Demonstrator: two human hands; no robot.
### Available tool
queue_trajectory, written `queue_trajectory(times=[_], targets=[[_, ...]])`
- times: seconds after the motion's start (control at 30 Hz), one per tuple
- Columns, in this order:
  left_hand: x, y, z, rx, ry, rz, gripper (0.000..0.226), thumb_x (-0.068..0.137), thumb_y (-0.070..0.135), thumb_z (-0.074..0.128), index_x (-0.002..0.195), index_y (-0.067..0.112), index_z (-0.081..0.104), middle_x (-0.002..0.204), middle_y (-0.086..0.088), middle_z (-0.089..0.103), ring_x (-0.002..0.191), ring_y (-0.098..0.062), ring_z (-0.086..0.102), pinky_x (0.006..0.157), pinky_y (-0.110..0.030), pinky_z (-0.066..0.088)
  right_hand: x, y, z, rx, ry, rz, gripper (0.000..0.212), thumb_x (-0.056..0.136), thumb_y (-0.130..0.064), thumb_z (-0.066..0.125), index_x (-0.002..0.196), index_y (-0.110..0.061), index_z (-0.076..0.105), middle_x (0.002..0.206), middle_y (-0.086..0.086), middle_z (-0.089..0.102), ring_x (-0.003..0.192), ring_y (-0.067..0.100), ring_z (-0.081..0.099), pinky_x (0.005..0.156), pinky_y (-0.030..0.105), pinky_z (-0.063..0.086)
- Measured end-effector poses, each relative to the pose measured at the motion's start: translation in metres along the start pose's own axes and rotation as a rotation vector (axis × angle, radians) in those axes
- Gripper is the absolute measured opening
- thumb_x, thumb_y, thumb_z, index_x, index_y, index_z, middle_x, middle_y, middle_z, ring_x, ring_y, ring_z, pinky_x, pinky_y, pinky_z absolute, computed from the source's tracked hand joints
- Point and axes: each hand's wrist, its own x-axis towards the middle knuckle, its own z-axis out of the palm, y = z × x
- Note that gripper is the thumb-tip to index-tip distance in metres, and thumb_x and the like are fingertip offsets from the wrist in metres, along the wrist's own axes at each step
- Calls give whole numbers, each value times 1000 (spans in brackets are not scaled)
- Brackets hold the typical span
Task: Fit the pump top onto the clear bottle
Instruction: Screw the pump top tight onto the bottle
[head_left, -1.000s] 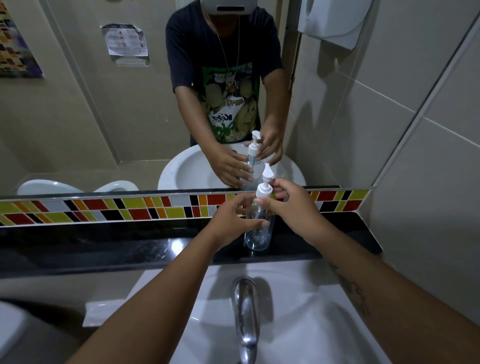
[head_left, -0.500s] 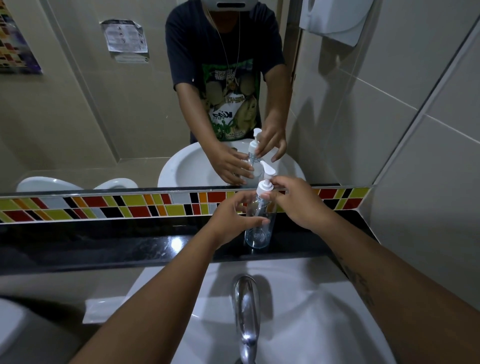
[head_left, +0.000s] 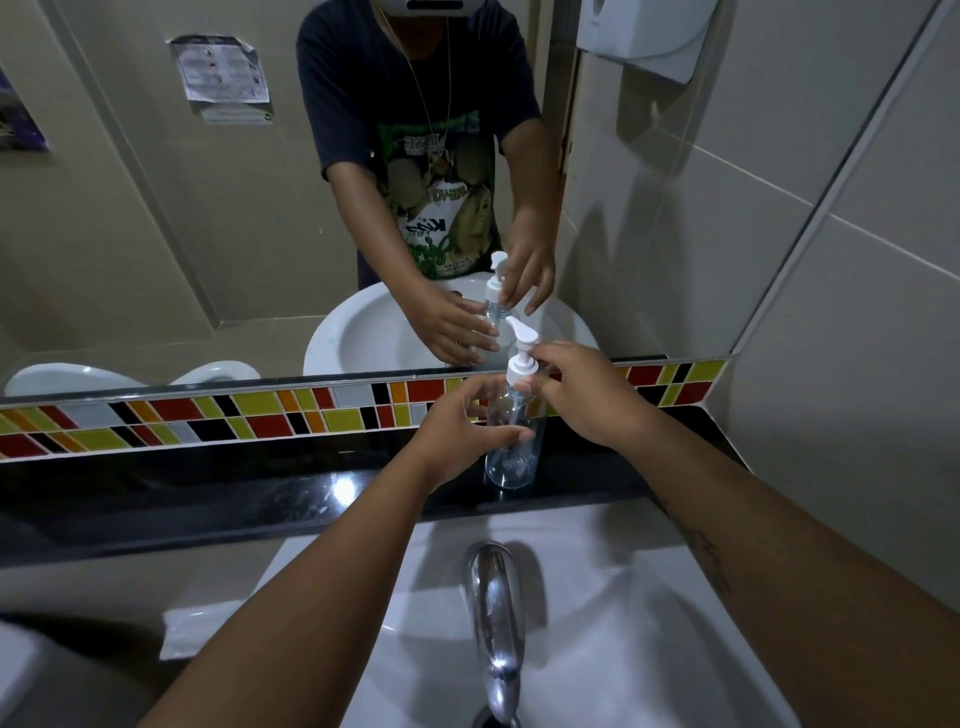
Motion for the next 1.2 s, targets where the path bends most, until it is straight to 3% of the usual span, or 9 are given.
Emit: queue_trajectory(times=[0.2,0.33,0.43,0.57,0.77,0.93,1.03,1.13,1.2], targets=[[0,-1,1,-37,-13,28,57,75,24,89,122,39,61,128,7,65,117,-17,62,91,-38,58,-11,-8,12,37,183,81,29,86,-16,68,114,-12,67,107,4,69,90,14,61,76,27,47],[0,0,1,-54,-19,43,55,74,24,90,110,50,58,121,14,65,113,-10,62,82,-26,56,-23,-7,18,101,241,105,24,85,-16,70,108,-9,69,100,5,72,89,15,64,80,31,51],[0,-1,1,-64,-24,34,56,74,22,90,110,50,57,120,14,64,112,-8,61,82,-26,55,-27,-4,21,111,276,133,34,84,-19,71,117,-11,64,114,5,67,99,15,61,79,24,45],[0,0,2,-58,-26,22,58,75,22,89,123,36,59,123,10,65,114,-11,63,84,-28,57,-18,-1,21,268,147,164,53,88,-21,66,138,-19,47,137,-3,54,125,12,47,88,15,34],[-3,-2,6,-60,15,28,62,77,19,88,131,28,60,127,6,67,114,-13,65,88,-30,58,-16,7,27,448,192,98,40,91,-20,62,130,-26,56,116,-14,63,101,-10,56,75,0,41],[-2,-2,8,-81,23,-4,65,76,17,88,133,26,59,131,4,66,119,-17,64,96,-45,57,-18,16,23,443,229,69,28,88,-24,66,116,-25,63,99,-23,62,97,-8,57,82,17,45],[-1,0,8,-80,28,-15,65,76,18,89,133,27,59,133,2,65,121,-21,63,98,-49,55,-15,18,19,421,182,57,37,88,-27,66,124,-27,58,108,-25,57,97,-14,51,75,7,35],[0,0,7,-63,27,-27,66,75,20,89,133,27,59,132,2,65,120,-21,63,98,-50,55,-11,20,17,447,49,48,46,92,-26,61,136,-25,50,128,-15,56,113,-2,50,81,8,38],[0,0,6,-53,22,-30,67,74,21,89,133,27,59,131,3,66,120,-21,64,97,-50,56,-12,21,18,455,48,41,45,93,-24,60,137,-25,49,127,-15,54,109,-4,51,81,5,39]])
